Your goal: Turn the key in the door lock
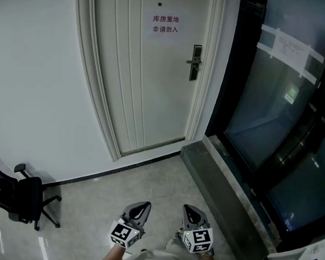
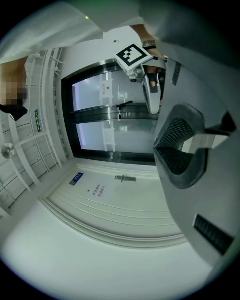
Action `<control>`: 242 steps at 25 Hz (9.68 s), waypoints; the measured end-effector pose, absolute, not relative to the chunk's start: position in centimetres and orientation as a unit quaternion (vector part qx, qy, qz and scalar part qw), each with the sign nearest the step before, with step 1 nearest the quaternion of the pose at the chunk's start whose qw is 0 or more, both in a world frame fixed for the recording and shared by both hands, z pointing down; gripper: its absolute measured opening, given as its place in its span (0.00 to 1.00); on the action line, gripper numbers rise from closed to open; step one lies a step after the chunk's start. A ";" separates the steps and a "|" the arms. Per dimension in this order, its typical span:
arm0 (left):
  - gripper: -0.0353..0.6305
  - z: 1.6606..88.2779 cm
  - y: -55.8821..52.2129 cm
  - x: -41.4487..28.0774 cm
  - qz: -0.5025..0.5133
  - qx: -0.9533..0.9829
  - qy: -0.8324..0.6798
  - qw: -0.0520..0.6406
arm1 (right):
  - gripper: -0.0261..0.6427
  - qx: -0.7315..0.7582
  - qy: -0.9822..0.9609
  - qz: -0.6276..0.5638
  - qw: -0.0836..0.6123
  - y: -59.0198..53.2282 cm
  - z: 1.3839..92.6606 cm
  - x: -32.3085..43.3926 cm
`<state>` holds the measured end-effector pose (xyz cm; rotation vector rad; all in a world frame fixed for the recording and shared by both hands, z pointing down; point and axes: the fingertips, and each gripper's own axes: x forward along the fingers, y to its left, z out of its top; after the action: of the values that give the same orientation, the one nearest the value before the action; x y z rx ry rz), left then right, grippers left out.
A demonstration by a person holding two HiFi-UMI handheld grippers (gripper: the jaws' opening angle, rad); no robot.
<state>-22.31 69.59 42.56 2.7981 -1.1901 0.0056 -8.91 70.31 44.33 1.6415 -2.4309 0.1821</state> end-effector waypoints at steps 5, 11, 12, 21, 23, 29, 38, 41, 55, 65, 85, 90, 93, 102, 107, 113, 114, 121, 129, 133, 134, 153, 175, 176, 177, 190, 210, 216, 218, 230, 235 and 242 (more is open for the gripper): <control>0.06 41.3 63.6 -17.8 -0.029 0.905 -0.421 0.059 | 0.04 0.566 -0.822 0.053 0.043 64.5 42.8 -3.0; 0.06 40.3 57.4 -14.3 -0.049 0.890 -0.447 0.078 | 0.04 0.534 -0.842 0.072 0.021 58.3 42.2 1.4; 0.06 40.3 56.8 -13.4 -0.043 0.891 -0.445 0.076 | 0.04 0.530 -0.845 0.071 0.021 57.6 42.1 2.0; 0.06 40.6 51.5 -8.0 0.020 0.902 -0.430 0.046 | 0.04 0.530 -0.841 0.101 0.036 51.6 44.5 7.0; 0.06 40.8 49.6 -7.9 0.028 0.898 -0.435 0.058 | 0.04 0.540 -0.835 0.093 0.055 50.0 45.1 7.2; 0.06 44.3 42.5 -6.6 0.063 0.895 -0.434 0.085 | 0.04 0.558 -0.821 0.049 0.112 44.6 45.9 8.0; 0.06 42.4 27.8 -2.7 0.027 0.926 -0.368 0.077 | 0.04 0.609 -0.783 0.034 0.117 31.0 43.2 10.3; 0.06 42.2 24.3 -3.1 0.030 0.930 -0.359 0.072 | 0.04 0.616 -0.778 0.047 0.118 27.5 43.9 9.7; 0.06 46.2 13.0 -3.7 0.061 0.919 -0.372 0.117 | 0.04 0.591 -0.792 0.078 0.130 15.6 47.4 8.8; 0.06 42.7 -0.5 0.1 0.037 0.893 -0.441 0.085 | 0.04 0.553 -0.810 -0.029 0.191 0.0 45.6 13.6; 0.06 35.7 -14.3 2.7 0.029 0.895 -0.444 -0.031 | 0.04 0.526 -0.722 -0.331 0.303 -21.3 33.4 13.9; 0.06 35.6 -15.7 2.8 0.019 0.904 -0.426 -0.032 | 0.21 0.483 -0.678 -0.384 0.400 -24.6 34.0 12.8; 0.06 35.6 -16.3 2.5 0.009 0.906 -0.422 -0.023 | 0.23 0.469 -0.641 -0.419 0.440 -26.1 34.1 12.5; 0.06 36.6 -16.1 1.5 0.001 0.907 -0.421 0.008 | 0.19 0.488 -0.598 -0.434 0.465 -28.3 34.1 12.0; 0.06 36.5 -15.7 0.9 -0.004 0.905 -0.424 0.007 | 0.18 0.513 -0.608 -0.410 0.446 -28.3 33.7 11.9; 0.06 37.3 -14.9 0.6 -0.009 0.901 -0.433 0.028 | 0.18 0.545 -0.663 -0.344 0.381 -28.2 33.2 12.0; 0.06 37.5 -14.7 0.4 -0.010 0.899 -0.436 0.035 | 0.18 0.550 -0.673 -0.330 0.368 -28.2 33.1 12.0; 0.06 38.2 -14.1 -0.2 -0.003 0.894 -0.447 0.046 | 0.19 0.575 -0.742 -0.205 0.276 -28.1 32.4 12.0; 0.06 38.4 -13.8 0.4 -0.005 0.892 -0.449 0.047 | 0.20 0.569 -0.787 -0.107 0.214 -28.5 32.5 12.3; 0.06 38.5 -13.4 0.6 -0.002 0.892 -0.448 0.049 | 0.20 0.556 -0.732 -0.244 0.309 -28.2 32.8 12.2; 0.06 38.6 -13.4 0.6 -0.001 0.892 -0.448 0.051 | 0.20 0.550 -0.709 -0.288 0.334 -28.2 33.0 12.1; 0.06 39.3 -13.2 0.5 0.000 0.893 -0.445 0.068 | 0.20 0.542 -0.699 -0.338 0.321 -28.2 33.2 12.0; 0.06 40.3 -12.8 -0.8 0.006 0.889 -0.451 0.075 | 0.06 0.570 -0.578 -0.416 0.410 -28.3 33.3 12.0; 0.06 40.3 -12.8 -0.8 0.007 0.889 -0.452 0.077 | 0.06 0.572 -0.576 -0.422 0.404 -28.2 33.4 11.9; 0.06 40.3 -12.8 -0.8 0.006 0.889 -0.452 0.078 | 0.06 0.579 -0.597 -0.402 0.381 -28.0 33.4 11.9; 0.06 40.3 -13.0 -0.2 0.007 0.892 -0.446 0.077 | 0.19 0.528 -0.775 0.333 -0.102 -27.4 34.9 13.4; 0.06 40.3 -12.7 0.1 0.014 0.892 -0.446 0.074 | 0.05 0.563 -0.810 0.166 0.013 -29.0 33.7 13.3; 0.06 40.7 -12.5 -0.2 0.017 0.891 -0.448 0.076 | 0.05 0.587 -0.770 -0.094 0.234 -28.9 33.7 13.1; 0.06 40.3 -12.5 -0.1 0.013 0.891 -0.448 0.075 | 0.05 0.584 -0.749 -0.151 0.275 -28.9 33.6 13.0; 0.06 41.3 -12.0 -0.8 0.020 0.889 -0.451 0.080 | 0.21 0.536 -0.834 0.042 0.120 -27.0 34.3 12.1; 0.06 40.8 -12.2 -1.0 0.016 0.887 -0.454 0.078 | 0.21 0.462 -0.820 0.327 -0.086 -27.2 34.0 12.7; 0.06 41.4 -12.6 -0.6 0.019 0.890 -0.449 0.081 | 0.21 0.312 -0.710 0.558 -0.295 -26.4 35.6 12.9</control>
<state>-0.61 -12.58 41.37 2.6598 -1.3429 0.0573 12.92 -26.42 35.60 1.2221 -2.7812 2.1825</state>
